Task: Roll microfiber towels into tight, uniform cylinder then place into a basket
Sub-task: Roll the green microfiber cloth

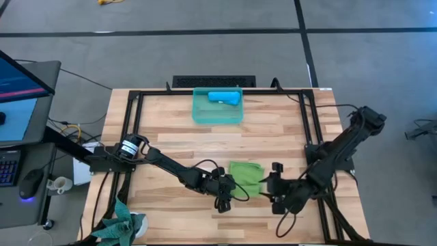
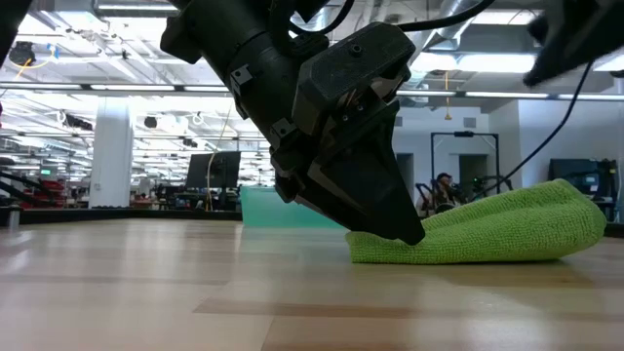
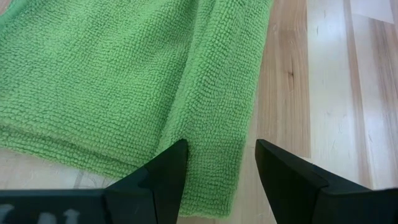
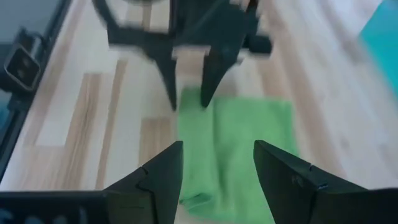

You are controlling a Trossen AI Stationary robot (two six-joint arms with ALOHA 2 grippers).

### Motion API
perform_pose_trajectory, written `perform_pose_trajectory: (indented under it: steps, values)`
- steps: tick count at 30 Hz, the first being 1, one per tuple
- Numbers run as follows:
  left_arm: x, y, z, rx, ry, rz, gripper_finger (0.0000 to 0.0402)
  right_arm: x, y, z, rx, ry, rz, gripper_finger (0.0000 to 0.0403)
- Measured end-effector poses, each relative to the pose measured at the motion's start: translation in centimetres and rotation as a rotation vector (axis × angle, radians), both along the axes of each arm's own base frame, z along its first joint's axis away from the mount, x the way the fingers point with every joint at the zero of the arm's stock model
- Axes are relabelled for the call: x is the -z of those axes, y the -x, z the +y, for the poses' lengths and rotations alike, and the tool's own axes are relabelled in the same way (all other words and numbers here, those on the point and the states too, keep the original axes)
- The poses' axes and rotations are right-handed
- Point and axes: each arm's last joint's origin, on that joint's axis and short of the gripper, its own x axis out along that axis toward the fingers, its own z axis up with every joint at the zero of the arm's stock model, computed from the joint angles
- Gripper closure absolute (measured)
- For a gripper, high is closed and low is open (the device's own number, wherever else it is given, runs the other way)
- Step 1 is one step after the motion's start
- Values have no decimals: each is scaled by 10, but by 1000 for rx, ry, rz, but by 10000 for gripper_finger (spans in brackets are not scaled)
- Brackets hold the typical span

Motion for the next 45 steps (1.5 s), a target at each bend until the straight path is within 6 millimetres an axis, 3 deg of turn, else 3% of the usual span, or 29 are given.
perform_pose_trajectory:
  steps: [7, 12, 25, 31, 37, 45]
  values:
    - [0, 0, 0, -1, -2, -1, 214, -32, 13, -12, -68, 76, -129, 182]
    - [0, 0, 0, -3, -3, -2, 214, -40, 20, -12, -94, 113, -170, 182]
    - [0, 0, 0, -5, -5, -3, 214, 11, 28, 50, -145, 66, -84, 182]
    - [0, 0, 0, -5, -5, -2, 214, -6, 17, 81, -199, 114, -84, 182]
    - [0, 0, 0, -5, -6, -2, 214, -17, 8, 91, -211, 258, -55, 182]
    - [0, 0, 0, -6, -6, -2, 214, 21, 1, 90, -135, 284, 41, 182]
